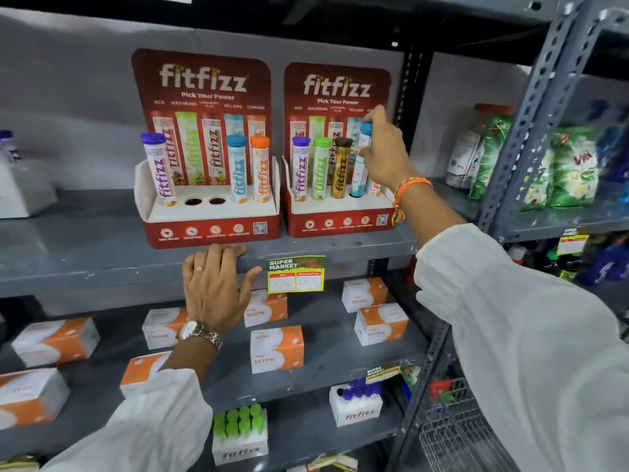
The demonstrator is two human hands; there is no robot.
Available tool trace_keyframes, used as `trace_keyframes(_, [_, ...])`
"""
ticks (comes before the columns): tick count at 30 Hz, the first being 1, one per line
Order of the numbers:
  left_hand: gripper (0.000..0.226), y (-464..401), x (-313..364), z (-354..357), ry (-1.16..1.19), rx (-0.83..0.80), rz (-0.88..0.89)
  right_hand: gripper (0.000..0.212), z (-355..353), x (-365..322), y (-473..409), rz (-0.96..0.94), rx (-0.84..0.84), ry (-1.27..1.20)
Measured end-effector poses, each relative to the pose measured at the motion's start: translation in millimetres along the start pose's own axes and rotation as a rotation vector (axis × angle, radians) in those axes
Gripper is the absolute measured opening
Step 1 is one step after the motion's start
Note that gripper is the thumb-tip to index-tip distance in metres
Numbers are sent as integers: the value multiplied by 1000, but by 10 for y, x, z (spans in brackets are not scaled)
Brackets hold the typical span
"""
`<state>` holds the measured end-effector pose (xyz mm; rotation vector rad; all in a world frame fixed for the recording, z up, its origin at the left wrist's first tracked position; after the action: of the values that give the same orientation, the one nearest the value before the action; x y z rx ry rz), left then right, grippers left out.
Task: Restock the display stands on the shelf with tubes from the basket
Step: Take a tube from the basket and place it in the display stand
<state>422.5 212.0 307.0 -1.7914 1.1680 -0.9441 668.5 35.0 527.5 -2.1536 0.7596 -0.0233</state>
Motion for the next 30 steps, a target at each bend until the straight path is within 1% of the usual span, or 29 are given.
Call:
trace_keyframes(5, [45, 13, -7, 35, 0, 17, -6, 41, -28, 54, -42, -29, -60, -25])
trace_keyframes(10, [45, 23, -34, 63, -5, 60, 18, 31, -74, 42, -70, -61, -113, 3])
trace_keyframes(13, [45, 27, -45, 66, -1, 66, 19, 27, -72, 38, -104, -46, -99, 28])
trace_keyframes(17, [45, 30, -37, 58, 4, 60, 10, 28, -88, 41, -159, 18, -63, 50])
trace_keyframes(20, [45, 28, -39, 53, 8, 57, 10, 26, -111, 34, -192, 14, -75, 104])
trace_keyframes(24, [46, 27, -39, 46, 7, 60, 17, 30, -171, 2, -214, -2, -146, 130])
trace_keyframes(28, [46, 24, -43, 50, 2, 58, 20, 39, -212, -21, -229, 17, -181, 144])
trace_keyframes(30, [47, 24, -45, 56, 1, 64, 22, 28, -228, -30, -247, 23, -180, 123])
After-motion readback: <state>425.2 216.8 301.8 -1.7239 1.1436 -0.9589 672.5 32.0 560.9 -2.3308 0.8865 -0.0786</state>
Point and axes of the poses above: each hand's wrist, its own y-axis away from the middle knuckle, its own z-axis out of the palm, x = y × z, the point moved 1 cm from there along -y, towards the middle knuckle, and after that the axes turned 12 degrees about y, right-handed, at the moved point
